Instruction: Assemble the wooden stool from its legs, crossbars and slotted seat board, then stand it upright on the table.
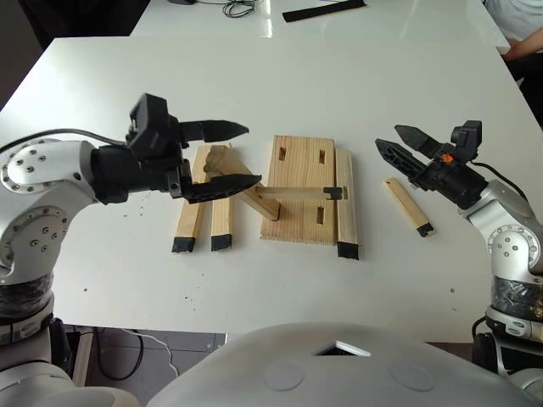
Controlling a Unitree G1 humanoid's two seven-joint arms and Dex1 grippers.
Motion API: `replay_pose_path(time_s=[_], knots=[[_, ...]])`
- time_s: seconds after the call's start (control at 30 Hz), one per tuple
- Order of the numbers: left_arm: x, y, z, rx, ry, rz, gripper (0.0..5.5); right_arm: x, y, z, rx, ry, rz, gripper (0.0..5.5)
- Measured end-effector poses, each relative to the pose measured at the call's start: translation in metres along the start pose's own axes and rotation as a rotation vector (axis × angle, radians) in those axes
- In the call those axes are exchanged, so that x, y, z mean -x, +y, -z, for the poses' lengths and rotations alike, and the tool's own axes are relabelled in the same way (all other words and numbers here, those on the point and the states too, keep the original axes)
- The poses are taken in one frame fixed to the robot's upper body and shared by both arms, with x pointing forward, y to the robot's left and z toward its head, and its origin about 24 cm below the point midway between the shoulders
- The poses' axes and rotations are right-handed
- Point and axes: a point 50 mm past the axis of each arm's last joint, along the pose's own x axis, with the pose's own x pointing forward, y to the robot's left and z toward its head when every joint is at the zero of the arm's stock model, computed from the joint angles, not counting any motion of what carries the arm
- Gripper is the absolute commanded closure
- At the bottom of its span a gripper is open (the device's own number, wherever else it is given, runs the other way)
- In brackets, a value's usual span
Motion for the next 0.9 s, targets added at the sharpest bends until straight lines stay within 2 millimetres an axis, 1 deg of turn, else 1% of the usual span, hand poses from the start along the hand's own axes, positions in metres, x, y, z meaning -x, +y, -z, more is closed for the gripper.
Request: replay_pose_path(time_s=[0.03, 0.1, 0.17, 0.2, 0.23, 0.27, 0.3, 0.33, 0.37, 0.4, 0.43, 0.5, 0.57, 0.6, 0.63, 0.67, 0.77, 0.87, 0.9], knots=[[-0.002, -0.003, -0.008, -0.014, -0.027, 0.004, 1.6, 0.0, -0.001, 0.0, -0.002, 0.0, 0.003, 1.32], [-0.004, -0.005, -0.018, -0.007, -0.079, -0.013, 1.6, 0.001, -0.001, 0.0, -0.004, 0.001, 0.008, 1.32], [-0.001, 0.001, -0.037, -0.014, -0.191, -0.077, 1.6, 0.001, -0.002, 0.0, -0.006, 0.0, 0.011, 1.32], [0.003, 0.008, -0.047, -0.027, -0.251, -0.149, 1.6, 0.001, -0.003, 0.001, -0.008, 0.001, 0.015, 1.32], [0.01, 0.02, -0.058, -0.045, -0.316, -0.272, 1.6, 0.001, -0.004, 0.001, -0.011, 0.001, 0.018, 1.32], [0.018, 0.031, -0.062, -0.053, -0.346, -0.389, 1.6, 0.001, -0.004, 0.001, -0.012, 0.0, 0.022, 1.32], [0.028, 0.044, -0.059, -0.05, -0.341, -0.557, 1.6, 0.001, -0.004, 0.001, -0.014, -0.005, 0.032, 1.32], [0.04, 0.058, -0.046, -0.027, -0.304, -0.752, 1.6, 0.0, -0.005, 0.002, -0.018, -0.018, 0.046, 1.32], [0.052, 0.067, -0.03, 0.001, -0.258, -0.904, 1.6, 0.0, -0.005, 0.002, -0.023, -0.033, 0.061, 1.32], [0.066, 0.072, 0.002, 0.072, -0.179, -1.065, 1.6, -0.001, -0.007, 0.002, -0.024, -0.061, 0.1, 1.32], [0.074, 0.071, 0.028, 0.141, -0.116, -1.142, 1.6, 0.0, -0.009, 0.001, -0.02, -0.082, 0.144, 1.32], [0.079, 0.054, 0.087, 0.287, 0.061, -1.261, 1.6, 0.003, -0.018, 0.001, 0.011, -0.105, 0.304, 1.32], [0.075, 0.029, 0.135, 0.39, 0.264, -1.333, 1.6, 0.005, -0.025, 0.0, 0.02, -0.118, 0.444, 1.32], [0.071, 0.014, 0.154, 0.414, 0.359, -1.335, 1.6, 0.006, -0.029, 0.0, 0.017, -0.117, 0.518, 1.32], [0.068, 0.005, 0.163, 0.407, 0.413, -1.328, 1.6, 0.007, -0.033, -0.002, 0.017, -0.113, 0.583, 1.32], [0.065, 0.0, 0.163, 0.365, 0.44, -1.323, 1.6, 0.007, -0.037, -0.004, 0.025, -0.105, 0.645, 1.32], [0.059, -0.002, 0.151, 0.255, 0.411, -1.326, 1.6, 0.008, -0.046, -0.009, 0.079, -0.088, 0.795, 1.32], [0.055, -0.01, 0.149, 0.231, 0.405, -1.319, 1.6, 0.021, -0.055, -0.015, 0.152, -0.092, 0.944, 1.32], [0.052, -0.017, 0.15, 0.227, 0.416, -1.311, 1.6, 0.028, -0.06, -0.017, 0.19, -0.087, 1.013, 1.32]])
